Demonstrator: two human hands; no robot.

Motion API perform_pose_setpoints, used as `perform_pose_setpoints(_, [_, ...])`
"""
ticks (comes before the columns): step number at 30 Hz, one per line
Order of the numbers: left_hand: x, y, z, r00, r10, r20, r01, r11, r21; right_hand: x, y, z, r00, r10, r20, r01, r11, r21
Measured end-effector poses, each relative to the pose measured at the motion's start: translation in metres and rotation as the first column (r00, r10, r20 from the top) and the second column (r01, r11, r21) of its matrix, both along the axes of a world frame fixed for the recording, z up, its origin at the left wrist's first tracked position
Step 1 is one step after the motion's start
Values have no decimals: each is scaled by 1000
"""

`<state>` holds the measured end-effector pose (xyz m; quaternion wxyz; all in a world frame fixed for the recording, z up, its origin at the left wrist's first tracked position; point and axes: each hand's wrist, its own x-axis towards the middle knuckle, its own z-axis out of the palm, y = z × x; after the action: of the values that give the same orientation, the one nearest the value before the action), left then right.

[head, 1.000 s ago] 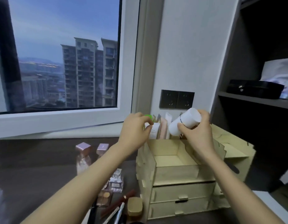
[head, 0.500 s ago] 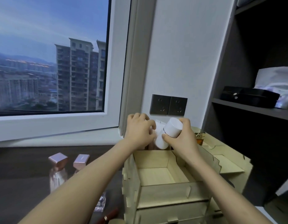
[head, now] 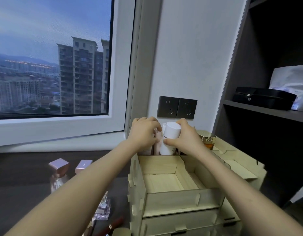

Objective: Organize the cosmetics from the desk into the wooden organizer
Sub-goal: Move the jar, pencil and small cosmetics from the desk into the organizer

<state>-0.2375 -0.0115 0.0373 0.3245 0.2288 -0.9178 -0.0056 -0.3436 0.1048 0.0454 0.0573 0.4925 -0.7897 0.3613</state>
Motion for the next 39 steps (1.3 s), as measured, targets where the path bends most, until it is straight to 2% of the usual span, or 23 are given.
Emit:
perform_pose_setpoints(3, [-2, 0, -1, 1000, 2, 5, -2, 1000, 8, -1, -3, -1, 999, -47, -1, 47, 999, 27])
perform_pose_setpoints(6, [-2, 0, -1, 1000, 10, -4, -10, 999, 30, 3, -5, -2, 993, -91, -71, 97, 992, 82])
perform_pose_setpoints(13, [-1, -1, -3, 999, 26, -42, -21, 992, 128, 11, -7, -9, 976, -164, -143, 175, 982, 65])
perform_pose_setpoints(21, [-2, -1, -4, 996, 30, -88, -14, 985, 174, 19, -8, -16, 969, -106, -221, 130, 987, 97])
perform_pose_setpoints(26, [-4, -1, -4, 996, 21, -86, -6, 985, 170, 21, -5, -13, 938, -119, -325, 170, 976, 134])
perform_pose_setpoints(33, [-5, 0, -4, 996, 36, -78, -20, 979, 203, 11, -2, -14, 979, -108, -174, 134, 980, 145])
perform_pose_setpoints(39, [-4, 2, -2, 997, 46, -61, -35, 984, 174, 12, -5, -20, 987, -161, -25, 161, 987, -13])
